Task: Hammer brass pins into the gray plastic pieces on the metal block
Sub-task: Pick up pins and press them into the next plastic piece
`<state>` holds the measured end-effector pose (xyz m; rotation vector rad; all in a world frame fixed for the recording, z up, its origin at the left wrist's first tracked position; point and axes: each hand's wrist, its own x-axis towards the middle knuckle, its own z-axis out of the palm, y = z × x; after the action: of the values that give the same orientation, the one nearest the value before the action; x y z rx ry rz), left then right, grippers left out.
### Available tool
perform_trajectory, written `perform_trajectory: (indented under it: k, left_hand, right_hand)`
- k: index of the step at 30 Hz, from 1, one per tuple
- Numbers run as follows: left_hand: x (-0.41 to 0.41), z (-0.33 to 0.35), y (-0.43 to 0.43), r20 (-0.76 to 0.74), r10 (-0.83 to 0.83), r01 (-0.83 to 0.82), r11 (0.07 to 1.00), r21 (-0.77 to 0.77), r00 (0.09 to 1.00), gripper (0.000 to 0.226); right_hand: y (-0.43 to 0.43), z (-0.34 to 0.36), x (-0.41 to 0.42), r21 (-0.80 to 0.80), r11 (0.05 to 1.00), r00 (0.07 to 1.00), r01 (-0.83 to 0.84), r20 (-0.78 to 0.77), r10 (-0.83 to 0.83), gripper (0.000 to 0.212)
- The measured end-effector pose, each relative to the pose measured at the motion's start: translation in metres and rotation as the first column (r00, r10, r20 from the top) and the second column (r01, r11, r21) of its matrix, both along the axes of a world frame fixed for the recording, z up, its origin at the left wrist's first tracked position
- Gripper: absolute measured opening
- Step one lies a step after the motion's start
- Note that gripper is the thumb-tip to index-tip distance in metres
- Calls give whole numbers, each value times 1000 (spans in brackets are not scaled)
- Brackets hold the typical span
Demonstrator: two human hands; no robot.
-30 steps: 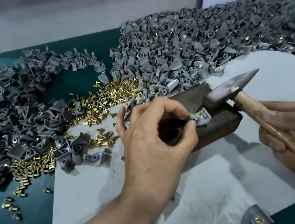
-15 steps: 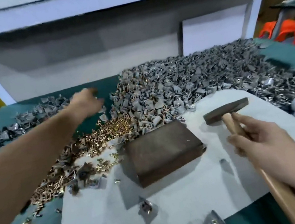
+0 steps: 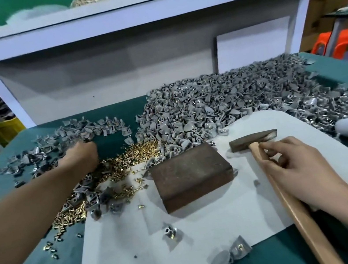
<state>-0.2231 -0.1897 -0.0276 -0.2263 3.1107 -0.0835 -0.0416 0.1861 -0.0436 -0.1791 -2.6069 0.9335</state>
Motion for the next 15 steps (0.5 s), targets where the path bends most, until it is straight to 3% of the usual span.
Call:
perform_trajectory:
  k: [5,8,12,15]
  left_hand:
    - [-1,-1,-1,-92,-75,71,996,-45,993,22]
    - [0,3,0,-107,-53,56,998,26,993,19]
    - [8,21,13,-132,-92,122,962,243,987,15]
    - [31,50,44,-227,-229,314,816,485,947,27]
  right_hand:
    - [2,-2,-2,-16,1000,1000,-10,-15,10,35]
    - [3,-3,-2,-22,1000,1000,-11,-14,11,35]
    - [4,-3,-3,-19,1000,1000,-15,-15,14,34]
    - [5,-4,-3,-18,1000,1000,-15,-14,14,32]
